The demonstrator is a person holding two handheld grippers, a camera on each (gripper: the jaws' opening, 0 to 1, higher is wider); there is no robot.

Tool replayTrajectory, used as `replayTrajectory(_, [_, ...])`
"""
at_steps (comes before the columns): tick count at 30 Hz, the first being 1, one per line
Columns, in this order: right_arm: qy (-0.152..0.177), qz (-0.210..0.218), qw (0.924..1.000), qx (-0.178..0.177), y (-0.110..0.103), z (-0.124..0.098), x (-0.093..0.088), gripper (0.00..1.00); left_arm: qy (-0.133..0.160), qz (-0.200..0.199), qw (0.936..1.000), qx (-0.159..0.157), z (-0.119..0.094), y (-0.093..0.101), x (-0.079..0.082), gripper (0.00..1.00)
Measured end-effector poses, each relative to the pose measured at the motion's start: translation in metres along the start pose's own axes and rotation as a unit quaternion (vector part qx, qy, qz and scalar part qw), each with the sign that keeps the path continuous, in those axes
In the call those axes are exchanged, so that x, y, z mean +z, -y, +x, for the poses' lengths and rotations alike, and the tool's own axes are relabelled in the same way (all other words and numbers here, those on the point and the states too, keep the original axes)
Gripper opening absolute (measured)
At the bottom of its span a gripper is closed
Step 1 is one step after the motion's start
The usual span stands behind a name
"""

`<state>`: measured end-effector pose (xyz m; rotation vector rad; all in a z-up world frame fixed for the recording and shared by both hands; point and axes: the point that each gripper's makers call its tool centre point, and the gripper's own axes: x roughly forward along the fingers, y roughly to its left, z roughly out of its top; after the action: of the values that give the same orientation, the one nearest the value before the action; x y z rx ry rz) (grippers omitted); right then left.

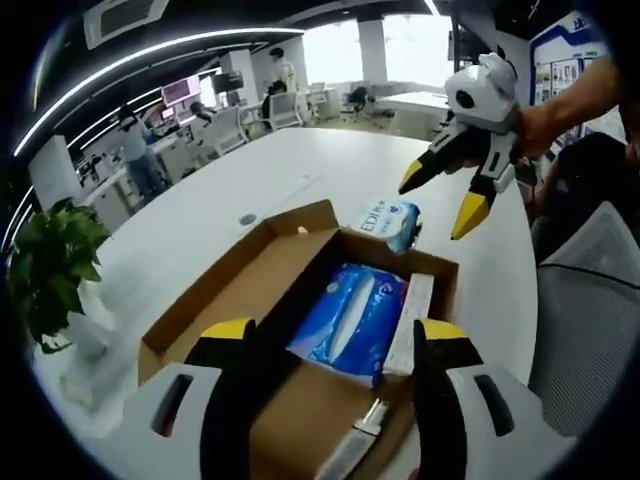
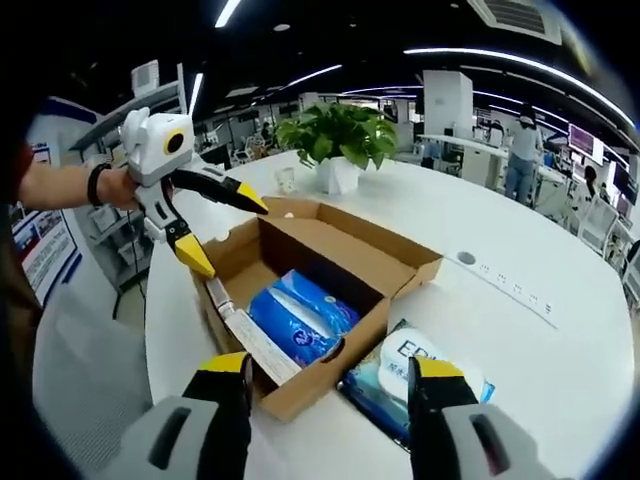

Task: Operate the shoe box by opening the lid, removing the specified soft item, and placing it in the target area until the item is outside and the box remains undamaged.

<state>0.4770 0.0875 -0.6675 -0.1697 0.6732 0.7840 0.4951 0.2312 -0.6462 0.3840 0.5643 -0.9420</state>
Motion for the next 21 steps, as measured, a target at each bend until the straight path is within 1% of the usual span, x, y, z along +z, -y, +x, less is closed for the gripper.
replayTrajectory(2, [0.007,0.002,1.0000,-0.003,-0.001,0.002,0.005,0.61,0.007,-0.021,0.9997,0.007,-0.001,-0.002,-0.002,0.65])
replayTrajectory(4, [0.007,-0.003,1.0000,-0.005,-0.003,0.007,0.008,0.61,0.009,-0.031,0.9993,0.017,-0.002,-0.005,-0.006,0.65])
replayTrajectory(6, [-0.007,-0.025,0.9997,-0.002,-0.006,0.011,0.007,0.60,0.004,-0.037,0.9991,0.020,-0.004,-0.005,-0.013,0.65])
replayTrajectory(12, [-0.024,-0.059,0.9980,0.002,-0.013,0.022,0.008,0.60,-0.010,-0.038,0.9987,0.031,-0.011,-0.005,-0.026,0.63])
replayTrajectory(14, [-0.025,-0.065,0.9975,0.000,-0.016,0.024,0.009,0.59,-0.016,-0.058,0.9974,0.039,-0.013,-0.009,-0.031,0.62])
replayTrajectory(18, [-0.034,-0.072,0.9968,0.000,-0.020,0.033,0.008,0.58,-0.020,-0.059,0.9968,0.050,-0.012,-0.013,-0.034,0.62])
replayTrajectory(21, [-0.046,-0.084,0.9954,0.000,-0.021,0.041,0.006,0.57,-0.023,-0.060,0.9968,0.048,-0.008,-0.013,-0.033,0.62])
